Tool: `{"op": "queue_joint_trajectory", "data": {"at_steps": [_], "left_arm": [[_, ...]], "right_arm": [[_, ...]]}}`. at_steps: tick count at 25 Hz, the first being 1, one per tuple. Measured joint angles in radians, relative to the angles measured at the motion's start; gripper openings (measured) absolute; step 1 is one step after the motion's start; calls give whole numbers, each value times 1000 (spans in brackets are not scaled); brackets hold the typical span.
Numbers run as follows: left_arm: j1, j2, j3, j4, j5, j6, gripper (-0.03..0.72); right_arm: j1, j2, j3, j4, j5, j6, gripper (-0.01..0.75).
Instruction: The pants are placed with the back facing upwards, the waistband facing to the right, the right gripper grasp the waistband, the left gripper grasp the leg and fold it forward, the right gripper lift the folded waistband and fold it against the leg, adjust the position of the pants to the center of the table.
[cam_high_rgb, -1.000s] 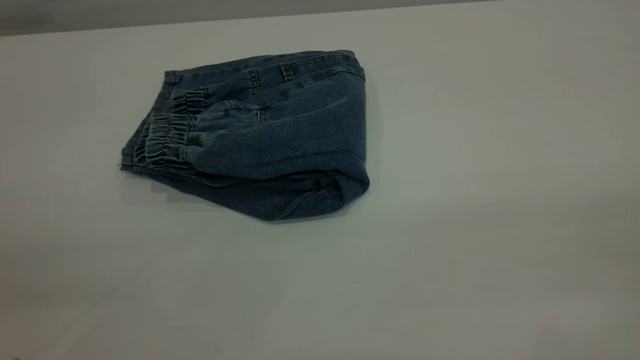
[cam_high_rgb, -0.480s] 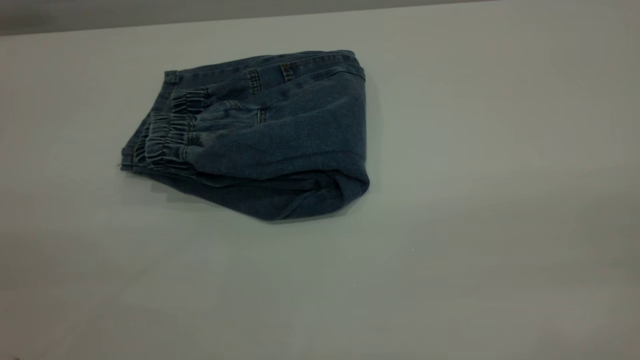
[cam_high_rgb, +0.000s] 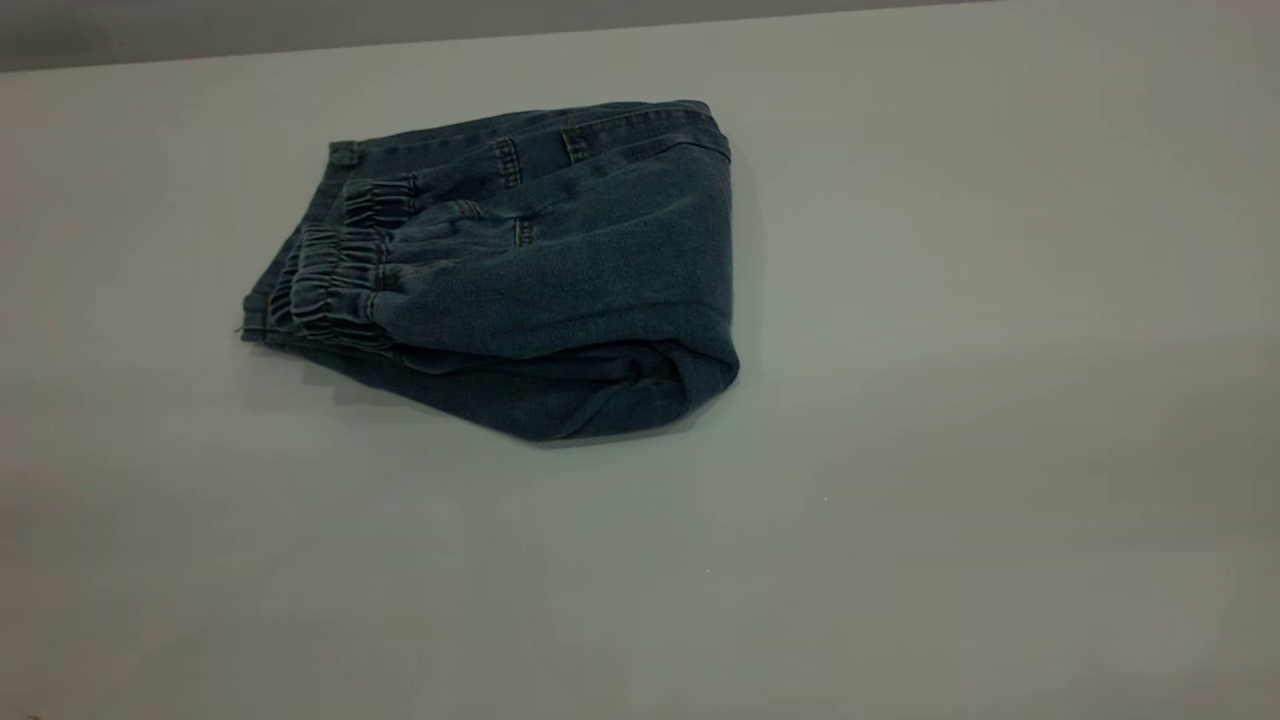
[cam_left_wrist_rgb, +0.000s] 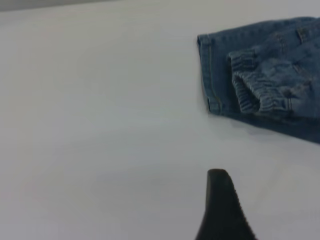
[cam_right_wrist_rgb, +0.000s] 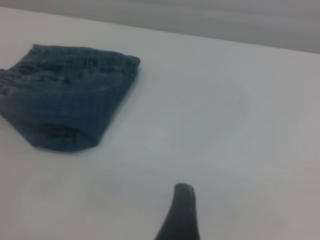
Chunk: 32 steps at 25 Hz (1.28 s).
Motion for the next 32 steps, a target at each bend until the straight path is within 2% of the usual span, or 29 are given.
{"op": "queue_joint_trajectory", "data": {"at_steps": [5, 10, 32], "left_arm": [[-5, -26, -2, -1, 2, 0, 419], [-53, -25, -2, -3, 2, 0, 419], [-53, -25, -2, -3, 2, 0, 419]], "right_arm": [[-8, 0, 0, 1, 0, -1, 583], [-26, 0, 0, 7, 0, -1, 583], [-26, 0, 0, 10, 0, -1, 583]]}}
